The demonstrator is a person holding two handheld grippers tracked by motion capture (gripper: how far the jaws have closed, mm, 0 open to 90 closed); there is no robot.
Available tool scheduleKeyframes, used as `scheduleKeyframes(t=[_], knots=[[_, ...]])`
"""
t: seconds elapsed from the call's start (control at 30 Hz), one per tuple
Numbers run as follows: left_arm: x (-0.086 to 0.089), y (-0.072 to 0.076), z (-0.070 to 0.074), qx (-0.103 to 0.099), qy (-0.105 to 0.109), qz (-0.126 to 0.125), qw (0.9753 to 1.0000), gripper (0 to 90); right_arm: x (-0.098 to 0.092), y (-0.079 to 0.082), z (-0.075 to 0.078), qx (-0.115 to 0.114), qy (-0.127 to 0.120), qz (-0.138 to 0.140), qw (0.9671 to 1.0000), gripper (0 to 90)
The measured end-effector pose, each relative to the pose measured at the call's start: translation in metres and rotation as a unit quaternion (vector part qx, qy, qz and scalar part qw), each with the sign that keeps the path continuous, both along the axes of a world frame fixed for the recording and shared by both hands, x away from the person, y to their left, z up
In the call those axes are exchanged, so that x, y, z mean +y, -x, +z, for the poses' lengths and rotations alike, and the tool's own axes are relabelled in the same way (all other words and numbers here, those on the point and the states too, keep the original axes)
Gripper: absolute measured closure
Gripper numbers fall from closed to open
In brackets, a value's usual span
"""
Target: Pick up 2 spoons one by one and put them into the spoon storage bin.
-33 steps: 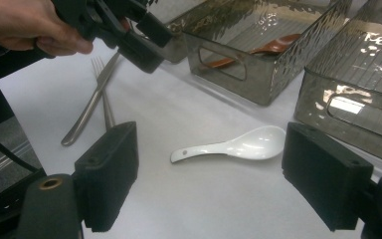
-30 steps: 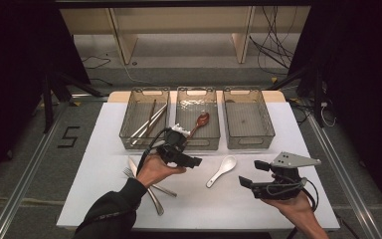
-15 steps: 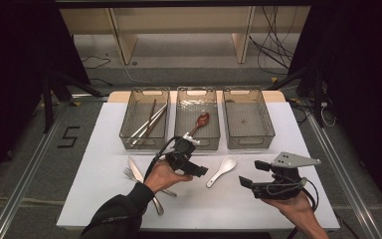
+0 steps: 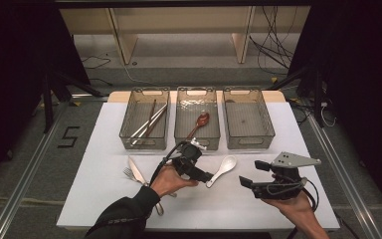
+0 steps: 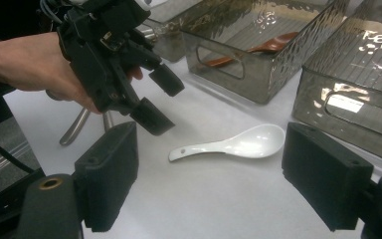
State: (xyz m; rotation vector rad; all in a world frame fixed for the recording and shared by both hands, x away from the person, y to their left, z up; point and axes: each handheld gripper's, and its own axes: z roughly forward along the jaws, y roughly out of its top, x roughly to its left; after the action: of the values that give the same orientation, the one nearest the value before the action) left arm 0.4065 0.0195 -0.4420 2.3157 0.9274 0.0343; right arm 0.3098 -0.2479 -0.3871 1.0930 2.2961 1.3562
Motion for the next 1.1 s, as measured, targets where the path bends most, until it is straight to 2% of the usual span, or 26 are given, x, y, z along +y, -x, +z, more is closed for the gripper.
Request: scheduleKeyframes(t=[0.47,0.73,1.0,1.1], knots=[[-0.019,0.003,-0.015,0.004,-0.019,-0.023,0.9996,24.3,0.001,0.0,0.0,0.002,0.001,0.0,1.0,23.4],[-0.024,0.003,-0.022,0.001,-0.03,-0.024,0.9993,30.0,0.0,0.0,0.0,0.0,0.0,-0.001,1.0,23.4],[-0.031,0.006,-0.025,-0.01,-0.039,-0.035,0.9986,41.8,0.001,-0.001,0.0,0.001,0.001,0.001,1.0,23.4],[-0.032,0.006,-0.026,-0.017,-0.049,-0.044,0.9977,47.2,0.001,-0.001,0.0,0.001,0.0,0.001,1.0,23.4]])
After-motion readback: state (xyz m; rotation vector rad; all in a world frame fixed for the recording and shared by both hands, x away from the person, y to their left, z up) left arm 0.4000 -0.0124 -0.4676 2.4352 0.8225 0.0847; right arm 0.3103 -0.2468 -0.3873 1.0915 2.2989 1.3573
